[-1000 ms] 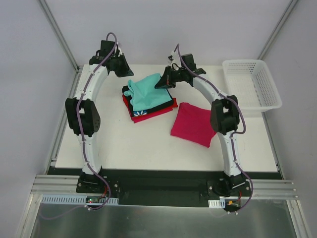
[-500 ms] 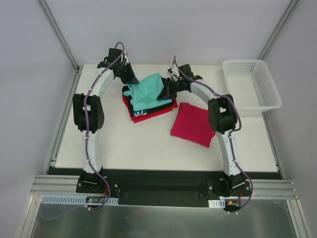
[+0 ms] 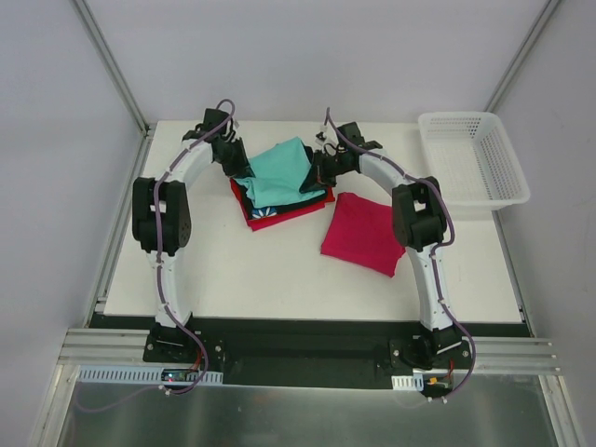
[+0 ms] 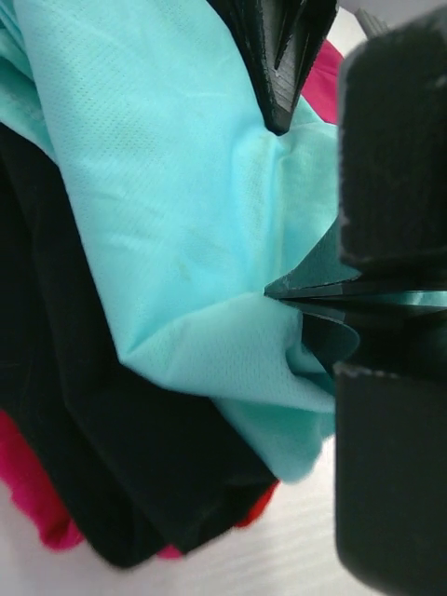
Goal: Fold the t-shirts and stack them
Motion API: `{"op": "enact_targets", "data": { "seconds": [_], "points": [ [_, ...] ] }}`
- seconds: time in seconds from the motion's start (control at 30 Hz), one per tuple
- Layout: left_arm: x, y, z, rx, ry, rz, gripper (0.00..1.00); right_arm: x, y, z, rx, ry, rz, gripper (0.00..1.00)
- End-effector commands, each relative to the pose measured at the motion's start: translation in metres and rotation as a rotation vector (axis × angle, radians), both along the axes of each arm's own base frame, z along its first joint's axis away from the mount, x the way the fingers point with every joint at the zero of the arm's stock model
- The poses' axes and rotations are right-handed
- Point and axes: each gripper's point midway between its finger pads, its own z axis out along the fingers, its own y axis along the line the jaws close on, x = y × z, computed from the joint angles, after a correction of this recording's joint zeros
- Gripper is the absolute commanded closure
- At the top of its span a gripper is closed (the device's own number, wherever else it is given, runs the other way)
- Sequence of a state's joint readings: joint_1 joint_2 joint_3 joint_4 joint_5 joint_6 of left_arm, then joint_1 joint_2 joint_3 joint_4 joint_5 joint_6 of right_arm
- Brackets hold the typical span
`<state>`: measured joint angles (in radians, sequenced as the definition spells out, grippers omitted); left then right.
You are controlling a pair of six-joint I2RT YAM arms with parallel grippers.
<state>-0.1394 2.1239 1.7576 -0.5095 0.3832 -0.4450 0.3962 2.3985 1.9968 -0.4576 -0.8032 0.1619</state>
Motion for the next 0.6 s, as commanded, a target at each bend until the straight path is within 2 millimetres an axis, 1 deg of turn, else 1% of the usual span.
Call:
{"op": "enact_targets", "data": {
  "seconds": [0.0, 0.03, 0.13, 0.17, 0.2, 0.23, 0.27, 0.3, 0.33, 0.37, 0.4, 0.43, 0.47, 0.5, 0.57],
  "points": [
    [0.012, 0.034, 0.036, 0.069, -0.116, 0.031, 1.00, -0.001, -0.022, -0.004, -0.075, -0.017, -0.003, 0.99],
    [0.017, 0.040, 0.041, 0.072, -0.134, 0.044, 1.00, 0.000, -0.023, -0.004, -0.075, -0.020, -0.003, 1.00],
    [0.021, 0.047, 0.055, 0.082, -0.170, 0.039, 1.00, 0.001, -0.023, -0.001, -0.073, -0.021, -0.001, 1.00],
    [0.021, 0.047, 0.060, 0.083, -0.182, 0.034, 1.00, 0.002, -0.022, 0.002, -0.068, -0.023, 0.001, 1.00],
    [0.020, 0.047, 0.071, 0.078, -0.200, 0.036, 1.00, 0.002, -0.022, 0.005, -0.067, -0.027, 0.001, 0.99],
    [0.017, 0.045, 0.076, 0.064, -0.197, 0.035, 1.00, 0.004, -0.021, 0.011, -0.060, -0.037, 0.000, 1.00],
    [0.014, 0.041, 0.083, 0.042, -0.200, 0.029, 1.00, 0.004, -0.020, 0.015, -0.056, -0.042, 0.001, 1.00],
    [0.009, 0.038, 0.097, 0.018, -0.209, 0.046, 1.00, 0.005, -0.020, 0.020, -0.050, -0.045, -0.002, 1.00],
    [0.005, 0.035, 0.102, 0.002, -0.209, 0.046, 1.00, 0.007, -0.018, 0.032, -0.033, -0.063, -0.002, 1.00],
    [0.001, 0.030, 0.109, -0.014, -0.213, 0.047, 1.00, 0.008, -0.017, 0.038, -0.026, -0.069, -0.002, 1.00],
    [-0.006, 0.024, 0.123, -0.041, -0.224, 0.054, 1.00, 0.008, -0.015, 0.045, -0.019, -0.081, -0.001, 1.00],
    [-0.013, 0.018, 0.124, -0.054, -0.215, 0.050, 1.00, 0.010, -0.015, 0.056, -0.010, -0.099, -0.003, 0.99],
    [-0.019, 0.013, 0.137, -0.070, -0.234, 0.045, 1.00, 0.012, -0.015, 0.064, -0.004, -0.117, -0.005, 0.99],
    [-0.026, 0.000, 0.142, -0.089, -0.233, 0.029, 1.00, 0.011, -0.015, 0.068, -0.003, -0.122, -0.006, 1.00],
    [-0.034, -0.013, 0.156, -0.115, -0.249, 0.013, 1.00, 0.011, -0.015, 0.079, 0.006, -0.138, -0.005, 1.00]
  ]
}}
